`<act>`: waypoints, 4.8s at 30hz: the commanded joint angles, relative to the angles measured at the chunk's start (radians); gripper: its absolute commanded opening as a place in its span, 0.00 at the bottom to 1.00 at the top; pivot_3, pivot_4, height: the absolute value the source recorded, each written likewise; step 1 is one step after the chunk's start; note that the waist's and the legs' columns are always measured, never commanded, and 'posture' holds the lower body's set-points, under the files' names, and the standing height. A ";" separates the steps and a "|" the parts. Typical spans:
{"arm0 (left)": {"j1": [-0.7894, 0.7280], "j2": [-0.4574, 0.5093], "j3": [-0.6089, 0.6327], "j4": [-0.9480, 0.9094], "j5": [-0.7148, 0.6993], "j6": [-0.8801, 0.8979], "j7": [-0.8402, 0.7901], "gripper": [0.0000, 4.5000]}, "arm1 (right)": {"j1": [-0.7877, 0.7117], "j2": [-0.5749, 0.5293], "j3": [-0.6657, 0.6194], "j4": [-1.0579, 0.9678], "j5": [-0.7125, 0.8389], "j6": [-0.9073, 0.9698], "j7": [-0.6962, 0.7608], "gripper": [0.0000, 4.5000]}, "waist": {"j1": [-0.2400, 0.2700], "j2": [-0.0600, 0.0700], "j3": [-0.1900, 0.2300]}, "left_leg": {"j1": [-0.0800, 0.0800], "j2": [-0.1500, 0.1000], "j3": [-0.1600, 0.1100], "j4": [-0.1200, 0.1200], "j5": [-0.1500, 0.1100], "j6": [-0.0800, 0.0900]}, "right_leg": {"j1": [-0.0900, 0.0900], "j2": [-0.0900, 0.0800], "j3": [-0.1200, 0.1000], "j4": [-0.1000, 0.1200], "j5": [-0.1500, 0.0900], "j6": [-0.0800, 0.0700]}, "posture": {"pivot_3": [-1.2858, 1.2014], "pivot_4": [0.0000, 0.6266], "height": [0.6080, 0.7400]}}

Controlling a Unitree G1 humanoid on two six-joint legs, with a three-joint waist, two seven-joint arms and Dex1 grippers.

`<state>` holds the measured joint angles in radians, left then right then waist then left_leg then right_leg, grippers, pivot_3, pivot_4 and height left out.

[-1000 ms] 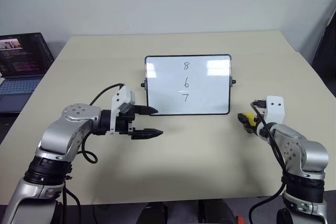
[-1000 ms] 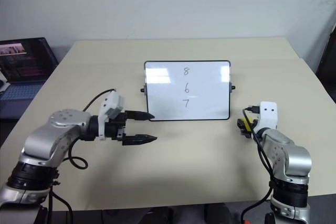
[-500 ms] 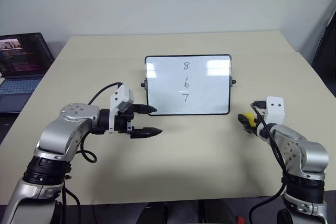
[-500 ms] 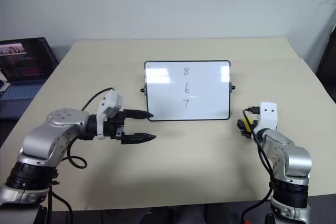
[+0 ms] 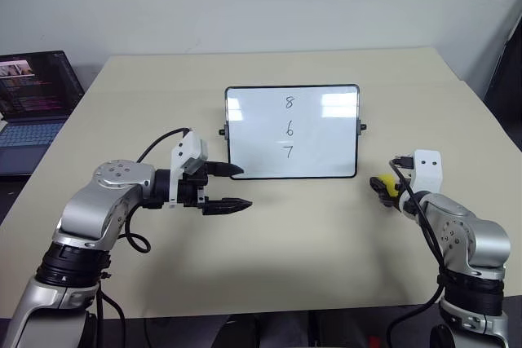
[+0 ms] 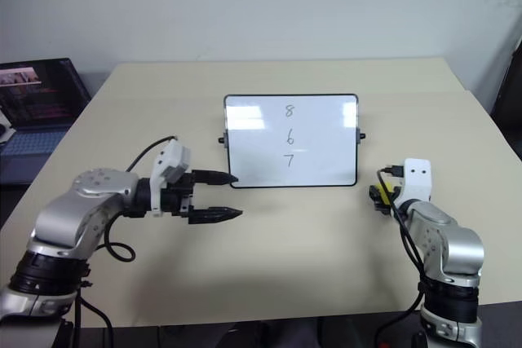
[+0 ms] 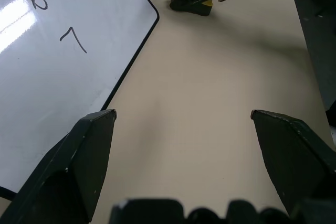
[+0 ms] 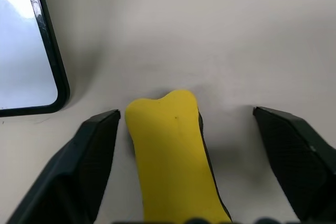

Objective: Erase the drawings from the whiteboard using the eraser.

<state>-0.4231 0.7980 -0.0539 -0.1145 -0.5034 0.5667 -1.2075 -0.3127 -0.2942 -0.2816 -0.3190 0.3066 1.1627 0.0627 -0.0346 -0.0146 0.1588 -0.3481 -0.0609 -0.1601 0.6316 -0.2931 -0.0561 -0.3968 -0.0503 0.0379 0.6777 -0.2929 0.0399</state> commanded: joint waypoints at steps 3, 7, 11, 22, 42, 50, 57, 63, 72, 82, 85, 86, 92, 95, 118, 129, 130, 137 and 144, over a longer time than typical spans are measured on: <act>-0.014 0.010 0.029 -0.019 0.000 -0.011 0.007 1.00 | -0.024 -0.005 -0.004 -0.016 -0.001 -0.026 0.009 0.54 | 0.000 0.000 0.000 | 0.000 0.000 0.000 0.000 0.000 0.000 | 0.000 0.000 0.000 0.000 0.000 0.000 | 0.52 0.24 1.00; -0.012 0.009 0.030 -0.021 0.001 -0.014 0.009 1.00 | -0.028 -0.007 -0.007 -0.007 -0.004 -0.029 0.009 0.25 | 0.000 0.000 0.000 | 0.000 0.000 0.000 0.000 0.000 0.000 | 0.000 0.000 0.000 0.000 0.000 0.000 | 0.52 0.24 1.00; -0.014 0.008 0.030 -0.020 0.002 -0.016 0.011 1.00 | -0.032 -0.009 -0.009 0.000 -0.006 -0.035 0.012 0.22 | 0.000 0.000 0.000 | 0.000 0.000 0.000 0.000 0.000 0.000 | 0.000 0.000 0.000 0.000 0.000 0.000 | 0.52 0.24 1.00; -0.015 0.008 0.030 -0.024 -0.002 -0.018 0.020 1.00 | -0.049 -0.033 0.018 -0.018 -0.020 -0.080 0.027 0.22 | 0.000 0.000 0.000 | 0.000 0.000 0.000 0.000 0.000 0.000 | -0.001 0.000 0.000 0.000 0.000 0.000 | 0.52 0.24 1.00; 0.024 -0.148 0.037 -0.046 0.163 -0.123 0.363 1.00 | -0.234 -0.064 0.219 0.087 -0.127 -0.499 0.128 0.22 | -0.003 0.000 0.000 | -0.015 0.000 -0.001 0.009 0.002 -0.004 | -0.012 0.000 -0.001 0.003 0.001 0.001 | 0.52 0.24 1.00; 0.054 -0.205 0.030 -0.062 0.248 -0.161 0.504 1.00 | -0.279 -0.020 0.249 0.162 -0.153 -0.579 0.133 0.22 | -0.003 0.000 0.000 | -0.015 -0.001 0.000 0.011 0.002 -0.004 | -0.012 0.000 0.000 0.003 0.002 0.002 | 0.52 0.24 1.00; 0.058 -0.229 0.036 -0.069 0.287 -0.170 0.575 1.00 | -0.315 0.007 0.267 0.206 -0.176 -0.631 0.142 0.22 | -0.003 0.000 0.000 | -0.015 -0.001 0.000 0.012 0.002 -0.004 | -0.012 0.000 0.000 0.003 0.003 0.002 | 0.52 0.24 1.00; 0.068 -0.254 0.027 -0.085 0.293 -0.170 0.598 1.00 | -0.352 0.026 0.279 0.247 -0.187 -0.673 0.146 0.22 | -0.004 0.000 0.000 | -0.015 -0.001 0.000 0.012 0.002 -0.004 | -0.012 0.000 0.000 0.003 0.003 0.002 | 0.52 0.24 1.00; 0.098 -0.349 0.034 -0.107 0.297 -0.223 0.668 1.00 | -0.421 0.101 0.307 0.328 -0.219 -0.750 0.133 0.22 | -0.007 0.000 0.000 | -0.015 -0.001 0.000 0.012 0.002 -0.004 | -0.012 0.000 0.000 0.004 0.003 0.002 | 0.52 0.24 1.00; 0.129 -0.359 -0.009 -0.075 0.398 -0.311 0.703 1.00 | -0.524 0.184 0.346 0.553 -0.256 -0.900 0.140 0.22 | -0.019 0.000 0.000 | -0.015 -0.001 0.000 0.013 0.002 -0.004 | -0.012 0.000 0.000 0.004 0.004 0.002 | 0.52 0.24 1.00; 0.130 -0.359 -0.006 -0.068 0.409 -0.328 0.705 1.00 | -0.553 0.196 0.356 0.626 -0.267 -0.946 0.151 0.22 | -0.021 0.000 0.000 | -0.015 -0.001 0.000 0.013 0.002 -0.004 | -0.012 0.000 0.000 0.004 0.004 0.002 | 0.52 0.24 1.00; 0.129 -0.359 -0.003 -0.065 0.410 -0.331 0.704 1.00 | -0.563 0.200 0.358 0.648 -0.270 -0.959 0.152 0.22 | -0.022 0.000 0.000 | -0.015 -0.001 0.000 0.013 0.002 -0.004 | -0.012 0.000 0.000 0.004 0.004 0.002 | 0.52 0.24 1.00; 0.136 -0.348 0.013 -0.054 0.422 -0.355 0.705 1.00 | -0.608 0.214 0.359 0.742 -0.292 -1.005 0.154 0.22 | -0.023 0.000 0.000 | -0.015 -0.001 0.000 0.013 0.002 -0.004 | -0.012 0.000 0.000 0.004 0.004 0.002 | 0.52 0.24 1.00; 0.137 -0.345 0.016 -0.057 0.425 -0.359 0.710 1.00 | -0.620 0.219 0.366 0.770 -0.303 -1.008 0.154 0.22 | -0.023 0.000 0.000 | -0.015 -0.001 0.000 0.013 0.002 -0.004 | -0.012 0.000 0.000 0.004 0.004 0.002 | 0.52 0.24 1.00; 0.170 -0.337 0.058 -0.132 0.436 -0.319 0.754 1.00 | -0.723 0.319 0.381 0.933 -0.328 -1.032 0.151 0.22 | -0.026 0.000 0.000 | -0.015 -0.001 0.000 0.013 0.002 -0.004 | -0.013 0.000 0.001 0.005 0.004 0.001 | 0.52 0.24 1.00; 0.140 -0.347 0.039 -0.128 0.435 -0.294 0.741 1.00 | -0.689 0.262 0.384 0.912 -0.363 -0.997 0.138 0.22 | -0.025 0.000 0.000 | -0.015 -0.001 0.000 0.013 0.002 -0.004 | -0.013 0.000 0.000 0.005 0.004 0.001 | 0.52 0.24 1.00; 0.135 -0.347 0.038 -0.123 0.435 -0.296 0.737 1.00 | -0.685 0.257 0.385 0.907 -0.368 -0.994 0.138 0.22 | -0.025 0.000 0.000 | -0.015 -0.001 0.000 0.013 0.002 -0.004 | -0.013 0.000 0.000 0.005 0.004 0.001 | 0.52 0.24 1.00; 0.102 -0.342 0.039 -0.084 0.434 -0.310 0.721 1.00 | -0.634 0.213 0.382 0.842 -0.385 -0.957 0.150 0.22 | -0.024 0.000 0.000 | -0.015 -0.001 0.000 0.013 0.002 -0.004 | -0.013 0.000 0.000 0.005 0.004 0.001 | 0.52 0.24 1.00; 0.087 -0.340 0.043 -0.059 0.437 -0.329 0.711 1.00 | -0.544 0.172 0.394 0.736 -0.388 -0.899 0.180 0.22 | -0.023 -0.001 -0.001 | -0.015 -0.001 0.000 0.014 0.002 -0.004 | -0.012 0.000 0.000 0.005 0.005 0.001 | 0.52 0.24 1.00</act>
<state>-0.3200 0.4483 -0.0213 -0.1566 -0.0702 0.2603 -0.4935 -0.8724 -0.1133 0.1050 0.4427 -0.0704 0.2404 0.2400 -0.0575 -0.0155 0.1578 -0.3634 -0.0616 -0.1599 0.6455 -0.2911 -0.0598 -0.4092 -0.0504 0.0381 0.6825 -0.2881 0.0413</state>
